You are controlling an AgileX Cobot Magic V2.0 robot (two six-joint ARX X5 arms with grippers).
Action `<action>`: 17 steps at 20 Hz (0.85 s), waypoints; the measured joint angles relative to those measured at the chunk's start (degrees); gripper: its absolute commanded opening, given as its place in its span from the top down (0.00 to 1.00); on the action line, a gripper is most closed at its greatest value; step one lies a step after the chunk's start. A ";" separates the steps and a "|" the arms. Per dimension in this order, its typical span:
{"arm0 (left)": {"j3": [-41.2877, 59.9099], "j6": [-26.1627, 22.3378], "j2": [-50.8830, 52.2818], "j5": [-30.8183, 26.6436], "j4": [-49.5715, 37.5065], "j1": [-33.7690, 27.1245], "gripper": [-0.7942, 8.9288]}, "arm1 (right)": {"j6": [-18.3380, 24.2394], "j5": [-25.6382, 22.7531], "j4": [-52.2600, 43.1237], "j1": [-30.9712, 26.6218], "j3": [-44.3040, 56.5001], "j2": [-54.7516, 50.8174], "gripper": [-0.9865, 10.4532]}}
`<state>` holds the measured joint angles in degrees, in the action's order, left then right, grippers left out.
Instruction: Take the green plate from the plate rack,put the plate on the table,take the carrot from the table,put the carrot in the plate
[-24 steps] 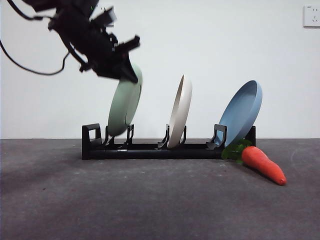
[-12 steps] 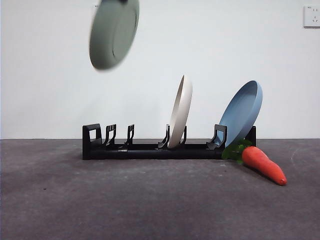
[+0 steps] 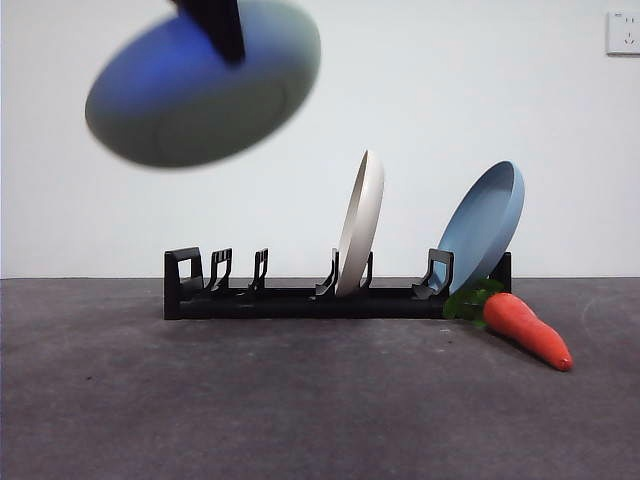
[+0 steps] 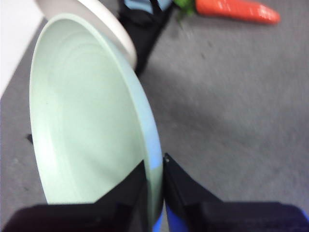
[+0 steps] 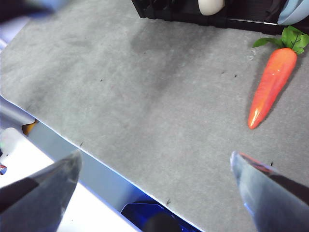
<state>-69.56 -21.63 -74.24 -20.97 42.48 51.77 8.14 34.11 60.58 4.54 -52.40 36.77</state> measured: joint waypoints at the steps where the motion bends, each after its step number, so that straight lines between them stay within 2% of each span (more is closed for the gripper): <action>1: 4.15 -0.44 -0.13 -1.11 -2.89 1.27 0.92 | 0.00 0.02 0.00 0.02 0.00 0.00 0.42; 6: 17.94 -6.71 -5.29 -3.80 -18.29 5.01 0.92 | 0.00 0.02 0.00 0.00 0.00 0.00 0.42; 10: 18.14 -10.75 -14.38 -3.85 -25.35 5.53 0.92 | 0.00 0.00 0.00 0.02 0.00 0.00 0.42; 17: 17.42 -12.46 -24.59 -6.03 -30.16 5.68 0.93 | -0.17 0.02 0.02 0.00 0.00 0.59 0.42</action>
<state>-52.14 -34.09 -98.83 -27.00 12.32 57.45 7.97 34.13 60.60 4.54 -52.40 37.36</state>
